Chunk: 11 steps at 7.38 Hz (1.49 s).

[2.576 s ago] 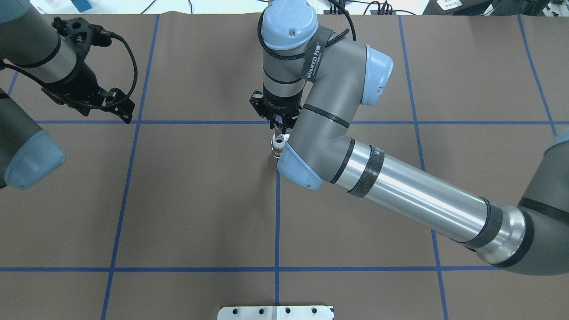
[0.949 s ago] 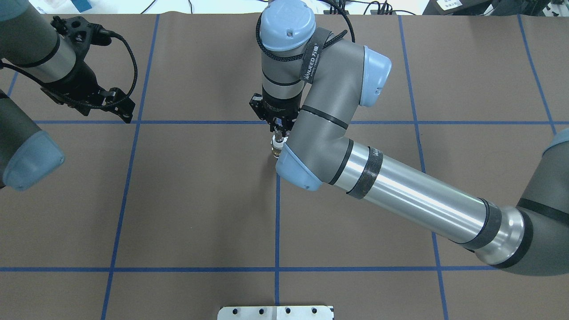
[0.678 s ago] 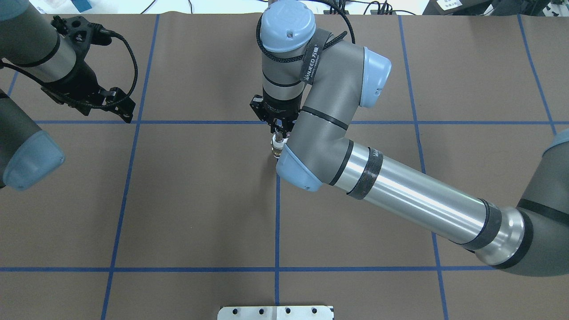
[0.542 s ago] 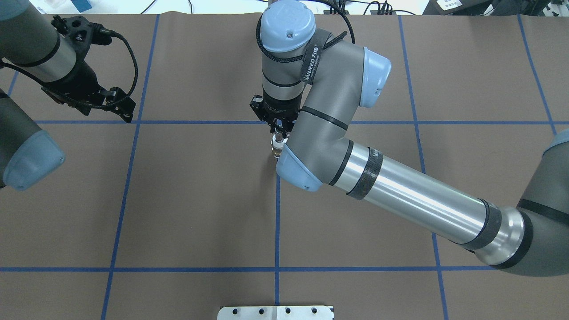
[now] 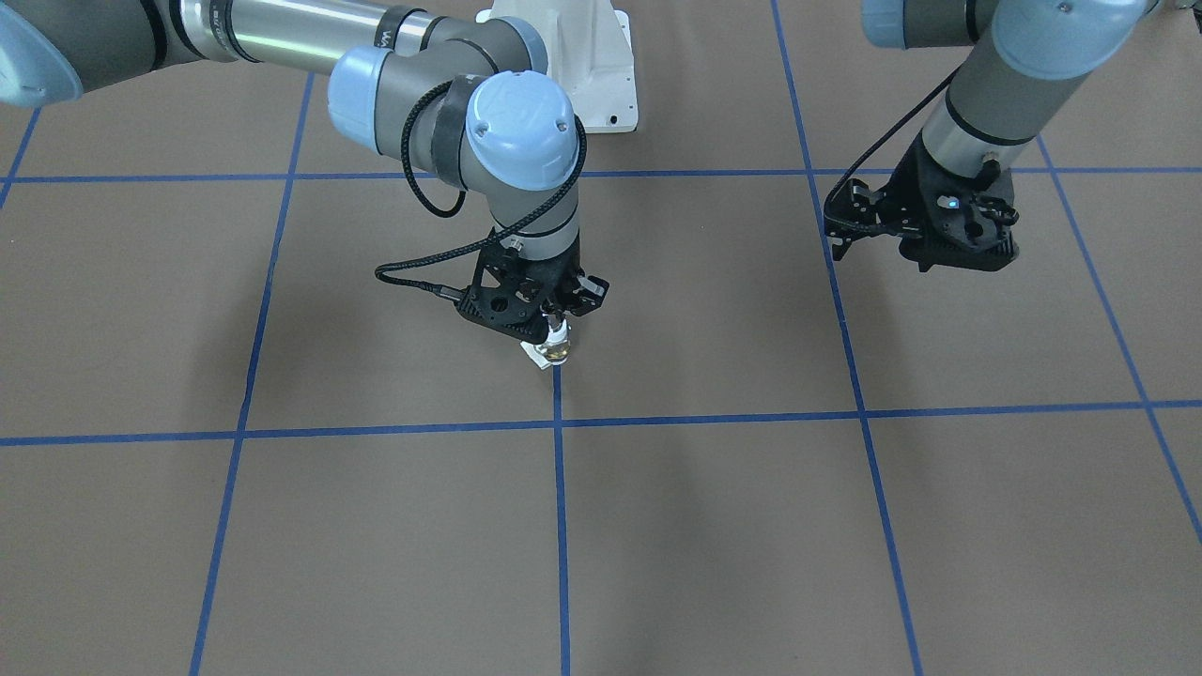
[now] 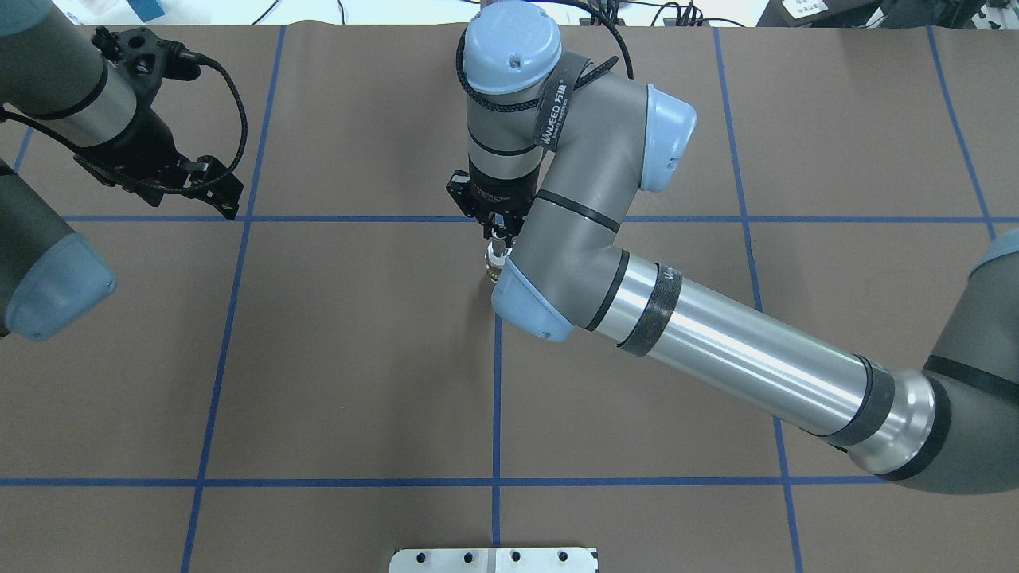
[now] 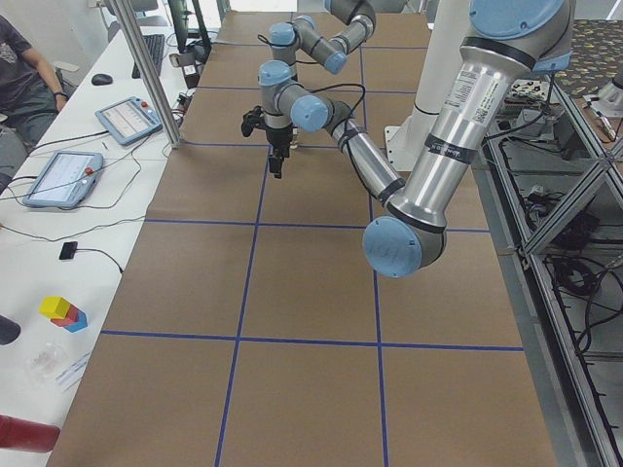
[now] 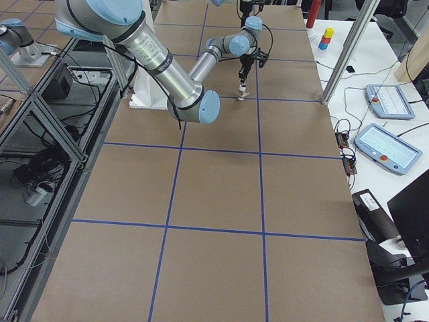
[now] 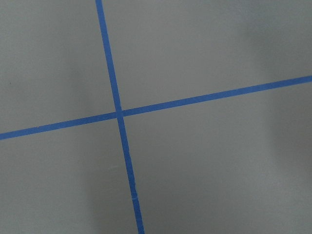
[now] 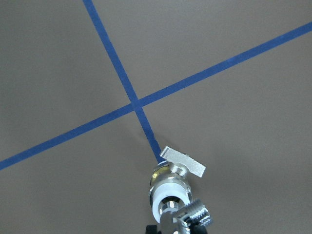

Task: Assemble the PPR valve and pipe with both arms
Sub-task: 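Lower the fitting onto the valve top and press it down with the right gripper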

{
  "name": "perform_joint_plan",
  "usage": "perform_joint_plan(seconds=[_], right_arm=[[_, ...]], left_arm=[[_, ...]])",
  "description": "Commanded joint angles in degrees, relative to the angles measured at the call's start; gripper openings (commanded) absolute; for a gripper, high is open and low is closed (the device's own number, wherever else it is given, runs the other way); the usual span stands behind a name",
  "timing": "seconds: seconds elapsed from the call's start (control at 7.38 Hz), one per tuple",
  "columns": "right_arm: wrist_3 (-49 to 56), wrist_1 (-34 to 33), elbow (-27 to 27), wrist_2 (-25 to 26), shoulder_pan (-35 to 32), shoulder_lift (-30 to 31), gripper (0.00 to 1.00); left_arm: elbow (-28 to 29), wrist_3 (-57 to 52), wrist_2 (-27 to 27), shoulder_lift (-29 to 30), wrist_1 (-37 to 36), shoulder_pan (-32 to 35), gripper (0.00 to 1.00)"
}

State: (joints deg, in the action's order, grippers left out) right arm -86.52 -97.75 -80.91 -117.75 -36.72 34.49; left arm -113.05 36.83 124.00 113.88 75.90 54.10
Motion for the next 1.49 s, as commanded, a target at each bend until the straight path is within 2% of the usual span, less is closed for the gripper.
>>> perform_joint_plan(seconds=[0.0,0.95,1.08,1.22,1.36], right_arm=[[0.56,0.02,0.14,-0.03,-0.10,0.40,0.00],[-0.05,0.54,1.28,0.15,0.24,-0.21,0.00],[-0.05,0.63,1.28,0.24,0.25,-0.12,0.10],[-0.05,0.63,1.28,0.24,0.25,-0.12,0.35],[0.04,0.63,1.20,0.24,0.25,-0.12,0.51]], left_arm=[[-0.59,1.14,0.01,-0.06,-0.05,-0.14,0.99],[-1.30,1.23,0.10,-0.06,-0.32,-0.14,0.99],[-1.30,1.23,0.71,-0.15,-0.32,-0.14,0.99],[-1.30,1.23,0.80,-0.06,-0.32,-0.14,0.99],[-1.30,1.23,0.80,-0.15,-0.32,-0.14,0.99]])
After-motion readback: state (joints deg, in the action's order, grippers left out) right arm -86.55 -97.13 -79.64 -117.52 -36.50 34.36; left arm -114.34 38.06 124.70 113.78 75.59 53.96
